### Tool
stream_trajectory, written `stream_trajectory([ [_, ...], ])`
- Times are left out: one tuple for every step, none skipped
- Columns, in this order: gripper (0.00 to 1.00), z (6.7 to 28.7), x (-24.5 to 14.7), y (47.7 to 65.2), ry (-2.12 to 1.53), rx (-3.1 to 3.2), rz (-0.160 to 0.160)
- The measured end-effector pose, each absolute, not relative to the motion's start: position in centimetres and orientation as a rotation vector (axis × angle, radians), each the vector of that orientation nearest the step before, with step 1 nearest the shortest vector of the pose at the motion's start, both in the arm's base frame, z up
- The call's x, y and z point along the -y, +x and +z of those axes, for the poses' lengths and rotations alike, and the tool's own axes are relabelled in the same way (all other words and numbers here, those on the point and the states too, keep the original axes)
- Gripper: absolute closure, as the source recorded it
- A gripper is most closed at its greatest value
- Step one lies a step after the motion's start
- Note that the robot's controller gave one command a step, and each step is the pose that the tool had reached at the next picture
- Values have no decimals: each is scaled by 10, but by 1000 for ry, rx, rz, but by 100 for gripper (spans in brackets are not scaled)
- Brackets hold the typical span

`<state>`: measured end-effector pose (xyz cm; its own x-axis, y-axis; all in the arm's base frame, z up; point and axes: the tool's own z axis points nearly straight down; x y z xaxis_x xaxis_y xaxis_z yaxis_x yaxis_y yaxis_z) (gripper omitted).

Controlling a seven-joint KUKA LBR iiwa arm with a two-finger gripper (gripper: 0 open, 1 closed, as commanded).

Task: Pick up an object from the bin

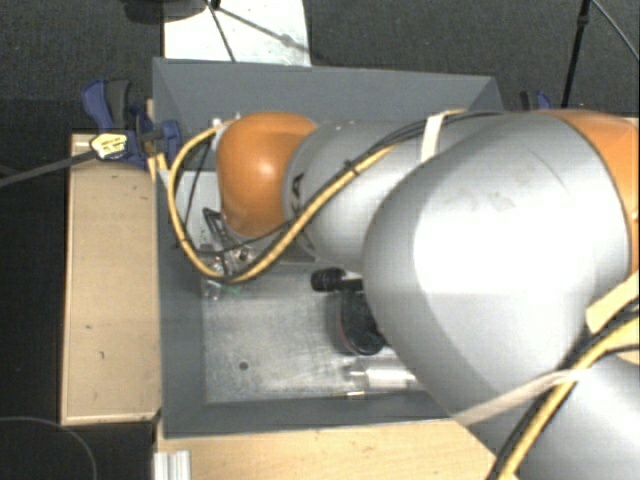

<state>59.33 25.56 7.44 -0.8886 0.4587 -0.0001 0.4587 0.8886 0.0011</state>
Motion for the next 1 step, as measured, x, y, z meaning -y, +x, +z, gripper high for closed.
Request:
stream_trajectory([
  [100,193,-256,596,735,-3046,10],
])
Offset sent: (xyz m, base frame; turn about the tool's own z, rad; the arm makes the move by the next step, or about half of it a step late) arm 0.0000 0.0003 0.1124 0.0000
